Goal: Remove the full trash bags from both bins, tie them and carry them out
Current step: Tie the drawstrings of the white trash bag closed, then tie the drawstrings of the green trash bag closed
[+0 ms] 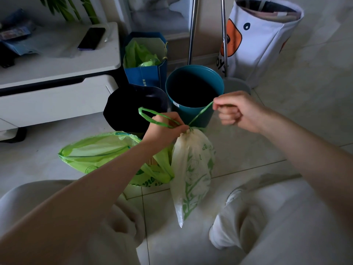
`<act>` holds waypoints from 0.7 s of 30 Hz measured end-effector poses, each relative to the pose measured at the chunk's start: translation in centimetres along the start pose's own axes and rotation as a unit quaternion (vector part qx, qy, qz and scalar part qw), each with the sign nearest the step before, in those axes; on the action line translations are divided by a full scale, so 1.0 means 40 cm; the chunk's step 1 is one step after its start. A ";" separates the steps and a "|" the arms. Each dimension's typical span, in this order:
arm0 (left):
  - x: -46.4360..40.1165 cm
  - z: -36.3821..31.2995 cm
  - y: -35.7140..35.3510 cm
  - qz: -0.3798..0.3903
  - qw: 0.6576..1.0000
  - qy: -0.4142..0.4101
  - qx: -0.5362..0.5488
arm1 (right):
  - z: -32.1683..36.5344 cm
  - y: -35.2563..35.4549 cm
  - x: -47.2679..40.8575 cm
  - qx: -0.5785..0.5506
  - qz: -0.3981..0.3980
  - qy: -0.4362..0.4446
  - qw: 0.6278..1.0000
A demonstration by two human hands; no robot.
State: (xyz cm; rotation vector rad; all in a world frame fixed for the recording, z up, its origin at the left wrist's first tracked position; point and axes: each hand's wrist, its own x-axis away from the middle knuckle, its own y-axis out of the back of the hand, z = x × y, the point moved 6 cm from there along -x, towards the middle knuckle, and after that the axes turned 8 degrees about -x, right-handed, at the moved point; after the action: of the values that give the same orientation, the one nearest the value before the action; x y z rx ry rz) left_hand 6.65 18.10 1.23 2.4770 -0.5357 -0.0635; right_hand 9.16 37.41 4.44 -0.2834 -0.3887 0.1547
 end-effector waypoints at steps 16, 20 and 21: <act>0.091 0.203 0.095 0.054 0.939 0.340 -0.009 | -0.042 0.225 0.039 -0.025 -0.311 -0.071 0.947; 0.101 0.176 0.054 0.119 0.939 0.319 -0.052 | 0.011 0.246 0.048 -0.090 -0.357 0.030 0.929; 0.099 0.169 0.051 0.116 0.942 0.309 -0.051 | 0.023 0.251 0.050 -0.099 -0.365 0.049 0.925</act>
State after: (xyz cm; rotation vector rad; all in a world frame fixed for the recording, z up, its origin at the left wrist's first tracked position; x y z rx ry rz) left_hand 8.44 11.37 -2.86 2.1493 -0.5193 0.7360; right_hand 9.68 47.58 2.94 -0.3276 -0.3885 -0.6339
